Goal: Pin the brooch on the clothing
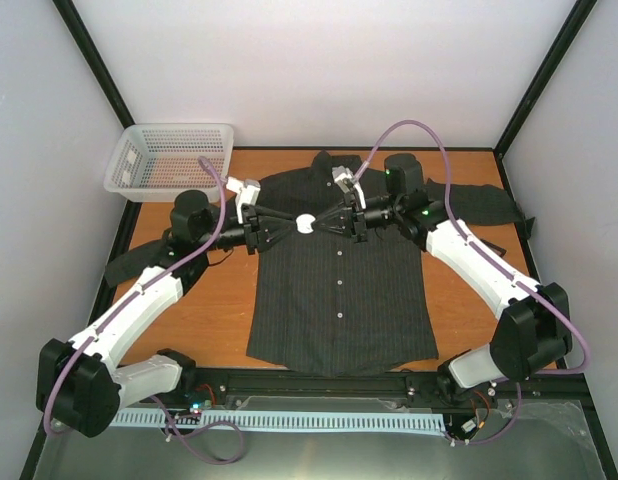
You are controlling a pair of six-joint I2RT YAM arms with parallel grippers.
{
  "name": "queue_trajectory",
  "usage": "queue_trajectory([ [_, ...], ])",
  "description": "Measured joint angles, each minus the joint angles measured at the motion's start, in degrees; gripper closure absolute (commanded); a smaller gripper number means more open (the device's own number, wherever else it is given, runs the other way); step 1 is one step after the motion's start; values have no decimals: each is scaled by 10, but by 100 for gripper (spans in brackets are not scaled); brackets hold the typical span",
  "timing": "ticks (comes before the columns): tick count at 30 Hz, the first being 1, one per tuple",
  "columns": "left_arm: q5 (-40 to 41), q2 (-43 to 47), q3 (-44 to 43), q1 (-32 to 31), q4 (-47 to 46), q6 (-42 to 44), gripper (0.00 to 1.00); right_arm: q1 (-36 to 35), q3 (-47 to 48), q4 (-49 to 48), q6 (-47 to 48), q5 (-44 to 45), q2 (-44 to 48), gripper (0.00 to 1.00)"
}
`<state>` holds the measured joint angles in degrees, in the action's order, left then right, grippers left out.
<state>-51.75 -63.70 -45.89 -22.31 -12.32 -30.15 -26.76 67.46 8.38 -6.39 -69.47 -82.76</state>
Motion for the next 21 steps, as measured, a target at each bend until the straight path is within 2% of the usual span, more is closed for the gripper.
queue_trajectory([
  [3, -28, -1, -9, 2, 30, 21, 59, 1, 23, 54, 52, -13, -4, 97],
  [8, -72, -14, -31, 3, 73, 59, 63, 1, 29, 89, 88, -32, -6, 97],
  [11, -90, -20, -37, 4, 87, 74, 71, 1, 30, 101, 98, -35, -10, 97],
  [21, -116, -40, -60, 4, 119, 102, 78, 1, 30, 117, 111, -41, -12, 97],
])
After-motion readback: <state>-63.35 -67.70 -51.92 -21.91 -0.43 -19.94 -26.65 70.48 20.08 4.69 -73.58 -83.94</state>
